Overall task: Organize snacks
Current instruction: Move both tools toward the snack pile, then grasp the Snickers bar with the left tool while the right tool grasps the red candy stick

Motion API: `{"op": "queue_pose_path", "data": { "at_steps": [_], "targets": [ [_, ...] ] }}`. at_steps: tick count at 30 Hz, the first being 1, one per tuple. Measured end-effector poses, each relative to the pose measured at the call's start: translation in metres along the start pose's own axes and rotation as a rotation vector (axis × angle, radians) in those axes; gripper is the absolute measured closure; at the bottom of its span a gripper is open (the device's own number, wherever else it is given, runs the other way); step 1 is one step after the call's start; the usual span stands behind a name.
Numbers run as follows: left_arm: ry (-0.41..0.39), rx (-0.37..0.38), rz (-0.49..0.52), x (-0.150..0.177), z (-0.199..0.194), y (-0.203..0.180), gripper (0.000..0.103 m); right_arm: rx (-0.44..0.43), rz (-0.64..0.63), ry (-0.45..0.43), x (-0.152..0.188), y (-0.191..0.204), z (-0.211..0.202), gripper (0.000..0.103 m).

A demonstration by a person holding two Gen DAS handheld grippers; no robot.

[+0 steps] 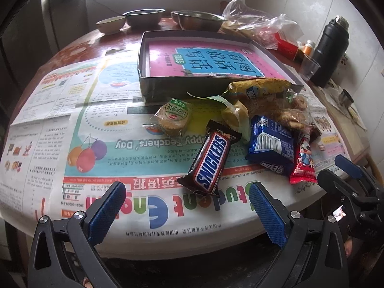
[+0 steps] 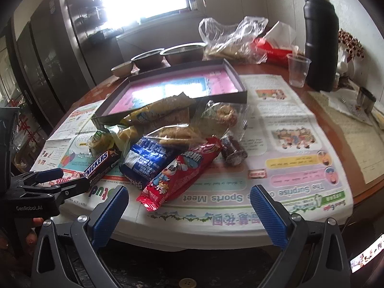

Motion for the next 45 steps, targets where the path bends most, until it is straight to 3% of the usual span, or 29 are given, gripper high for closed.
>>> {"op": "queue_pose_path", "data": {
  "at_steps": [8, 10, 13, 18, 25, 28, 32, 40, 43, 45],
  "targets": [
    [0.011, 0.025, 0.042, -0.004, 0.008, -0.011, 0.007, -0.016, 0.031, 0.037, -0.007, 0.0, 0.018, 0.003],
    [0.013, 0.037, 0.046, -0.004, 0.01, -0.012, 0.011, -0.017, 0.043, 0.046, -0.008, -0.001, 0.023, 0.006],
    [0.028, 0.056, 0.051, -0.006, 0.014, -0.015, 0.03, -0.015, 0.046, 0.048, -0.012, -0.002, 0.028, 0.014],
    [0.036, 0.082, 0.055, -0.007, 0.02, -0.016, 0.032, -0.033, 0.026, 0.065, -0.014, 0.001, 0.041, 0.029],
    [0.037, 0.096, 0.052, -0.009, 0.02, -0.013, 0.045, -0.065, -0.013, 0.027, -0.008, -0.001, 0.036, 0.045],
    [0.042, 0.112, 0.051, -0.008, 0.019, -0.014, 0.05, -0.036, -0.041, 0.042, -0.004, -0.003, 0.034, 0.056],
    [0.045, 0.125, 0.059, -0.006, 0.018, -0.019, 0.058, 0.01, -0.078, 0.049, 0.0, -0.006, 0.03, 0.059],
    [0.038, 0.127, 0.073, -0.005, 0.02, -0.025, 0.06, 0.029, -0.158, 0.023, -0.006, 0.004, 0.04, 0.066],
    [0.026, 0.109, 0.086, -0.004, 0.02, -0.028, 0.073, 0.04, -0.172, 0.0, -0.01, 0.001, 0.046, 0.07],
    [0.021, 0.114, 0.088, -0.004, 0.02, -0.027, 0.073, 0.029, -0.17, -0.016, -0.01, -0.003, 0.047, 0.074]
  ]
}}
Point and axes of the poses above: each gripper's, at about its wrist camera, not at the fingertips, and z roughly the way its jaws point, y to its left, x to its underside, the point moved 1 cm from there along z, roughly the way its jaws point, and after that the axes turned 12 degrees about -z, right-handed, at the moved point
